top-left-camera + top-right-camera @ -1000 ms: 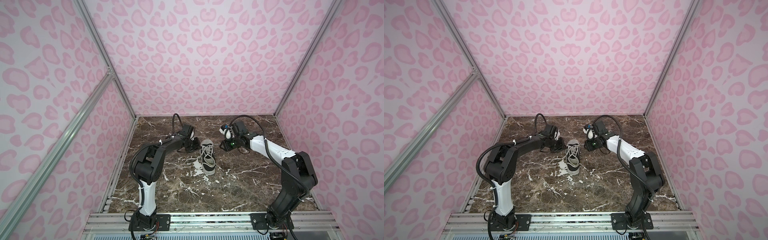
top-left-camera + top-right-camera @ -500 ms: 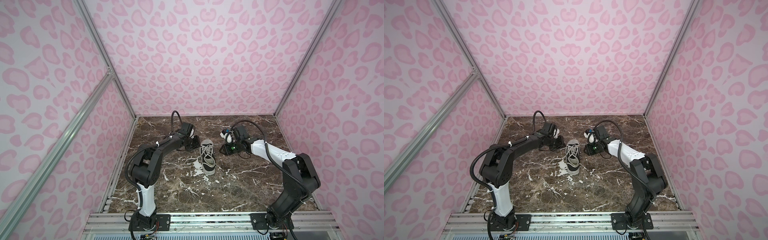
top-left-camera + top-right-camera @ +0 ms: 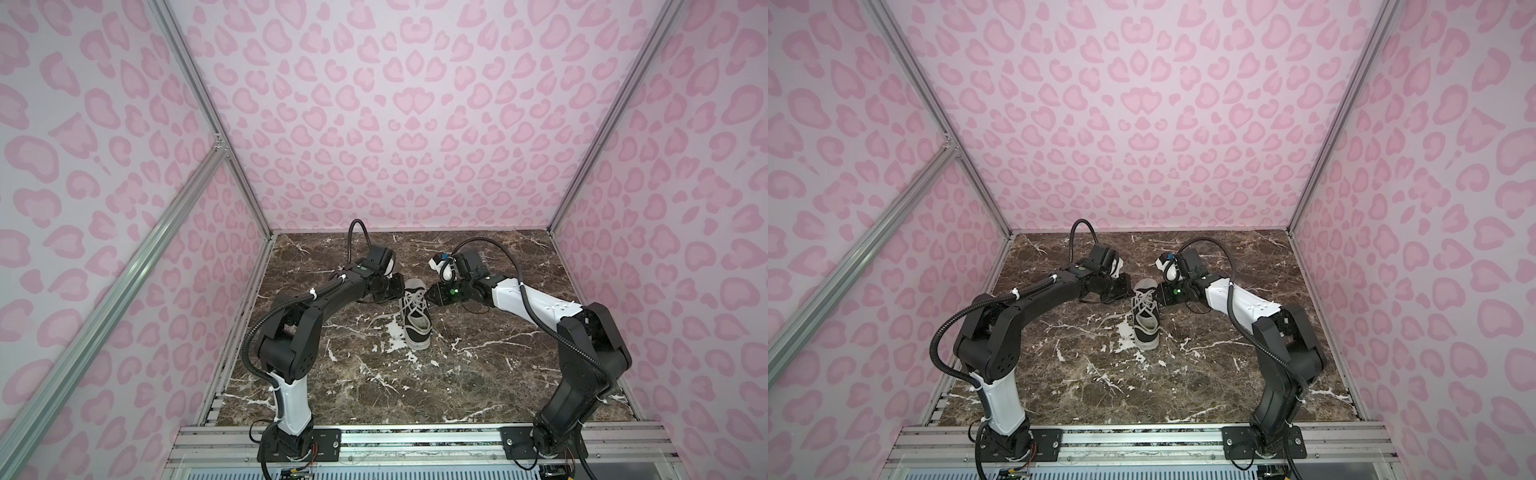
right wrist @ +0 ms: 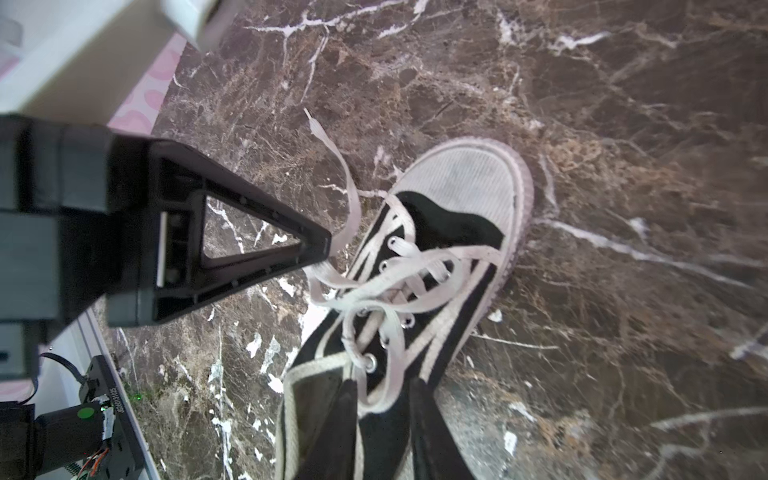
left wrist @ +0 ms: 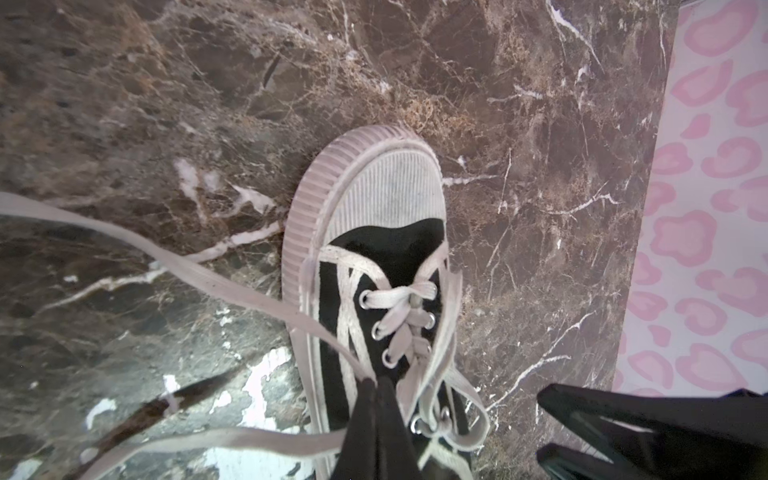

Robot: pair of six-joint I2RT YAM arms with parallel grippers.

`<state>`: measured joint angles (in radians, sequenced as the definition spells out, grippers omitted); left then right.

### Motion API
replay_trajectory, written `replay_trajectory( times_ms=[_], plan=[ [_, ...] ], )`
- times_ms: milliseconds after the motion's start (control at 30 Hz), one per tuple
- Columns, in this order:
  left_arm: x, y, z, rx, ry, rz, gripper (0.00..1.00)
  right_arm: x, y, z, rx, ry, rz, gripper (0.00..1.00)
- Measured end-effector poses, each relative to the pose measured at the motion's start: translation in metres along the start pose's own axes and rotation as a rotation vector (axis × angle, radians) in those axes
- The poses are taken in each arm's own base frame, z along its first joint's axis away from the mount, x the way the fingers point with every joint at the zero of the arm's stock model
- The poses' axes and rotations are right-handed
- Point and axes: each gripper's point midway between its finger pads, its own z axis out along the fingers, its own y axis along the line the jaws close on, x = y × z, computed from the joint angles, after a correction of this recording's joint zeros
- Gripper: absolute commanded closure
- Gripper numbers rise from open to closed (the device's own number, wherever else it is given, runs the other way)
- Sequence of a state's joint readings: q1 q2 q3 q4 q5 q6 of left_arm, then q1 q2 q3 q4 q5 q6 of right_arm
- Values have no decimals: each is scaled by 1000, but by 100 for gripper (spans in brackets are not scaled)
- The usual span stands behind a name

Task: Tie the shoes
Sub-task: 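Move the right gripper toward the left gripper over the sneaker's laces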

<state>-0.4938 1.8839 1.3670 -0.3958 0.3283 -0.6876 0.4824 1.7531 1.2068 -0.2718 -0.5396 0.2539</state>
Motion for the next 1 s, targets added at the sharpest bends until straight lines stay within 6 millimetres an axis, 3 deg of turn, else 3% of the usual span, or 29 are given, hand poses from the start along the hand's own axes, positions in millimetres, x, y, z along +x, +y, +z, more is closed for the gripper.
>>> replay_trajectory(
  times_ms=[533, 767, 1000],
  plan=[
    [3, -6, -6, 11, -5, 10, 97, -19, 23, 33, -141, -43, 155, 86],
    [2, -10, -11, 22, -16, 9, 97, -13, 13, 48, -131, -25, 212, 86],
    [11, -2, -9, 6, 3, -2, 97, -3, 2, 52, -84, 4, 236, 84]
  ],
)
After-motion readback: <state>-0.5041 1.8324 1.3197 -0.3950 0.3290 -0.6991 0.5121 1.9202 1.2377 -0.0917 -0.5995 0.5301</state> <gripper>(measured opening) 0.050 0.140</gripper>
